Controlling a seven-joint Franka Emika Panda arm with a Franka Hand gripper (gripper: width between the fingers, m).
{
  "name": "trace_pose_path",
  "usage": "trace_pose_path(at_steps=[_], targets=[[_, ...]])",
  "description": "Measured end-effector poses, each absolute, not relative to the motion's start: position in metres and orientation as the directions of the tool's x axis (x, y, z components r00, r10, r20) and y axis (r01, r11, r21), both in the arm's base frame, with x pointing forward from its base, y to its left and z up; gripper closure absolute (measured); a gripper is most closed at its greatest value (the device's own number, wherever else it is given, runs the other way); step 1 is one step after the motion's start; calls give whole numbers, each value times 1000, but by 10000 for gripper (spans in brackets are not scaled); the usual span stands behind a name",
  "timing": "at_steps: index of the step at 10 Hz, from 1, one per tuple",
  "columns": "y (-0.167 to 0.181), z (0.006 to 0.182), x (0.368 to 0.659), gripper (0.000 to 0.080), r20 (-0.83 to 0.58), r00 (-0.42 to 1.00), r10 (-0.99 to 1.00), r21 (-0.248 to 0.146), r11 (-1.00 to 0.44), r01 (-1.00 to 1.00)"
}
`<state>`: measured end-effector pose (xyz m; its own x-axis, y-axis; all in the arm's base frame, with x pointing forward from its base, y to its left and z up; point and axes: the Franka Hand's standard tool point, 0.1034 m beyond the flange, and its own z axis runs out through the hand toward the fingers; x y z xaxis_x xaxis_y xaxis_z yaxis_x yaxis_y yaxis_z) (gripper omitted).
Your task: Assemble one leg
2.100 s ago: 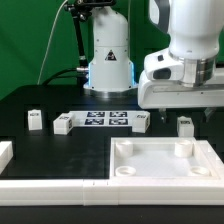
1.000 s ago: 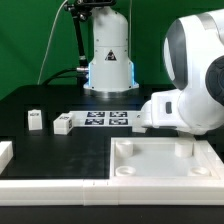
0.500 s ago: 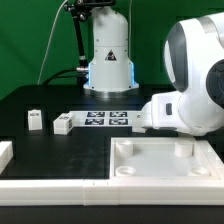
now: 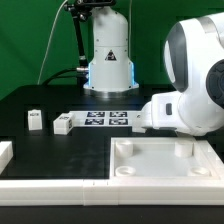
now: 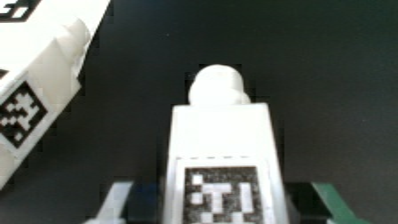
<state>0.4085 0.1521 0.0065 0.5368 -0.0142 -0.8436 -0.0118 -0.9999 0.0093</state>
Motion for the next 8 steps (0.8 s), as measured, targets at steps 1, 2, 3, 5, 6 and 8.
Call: trace_pose_path(at_steps=[1, 2, 3, 5, 6, 8], targets=[[152, 7, 409, 512, -844, 537, -14, 9, -1000, -12], [150, 10, 410, 512, -846, 533, -2, -1, -1000, -5], [147, 18, 414, 511, -846, 533, 7, -10, -1000, -4], [143, 42, 418, 511, -850, 527, 7, -11, -1000, -5], [141, 53, 422, 511, -846, 533, 6, -12, -1000, -7], [141, 62, 424, 509, -830, 558, 7, -12, -1000, -5]])
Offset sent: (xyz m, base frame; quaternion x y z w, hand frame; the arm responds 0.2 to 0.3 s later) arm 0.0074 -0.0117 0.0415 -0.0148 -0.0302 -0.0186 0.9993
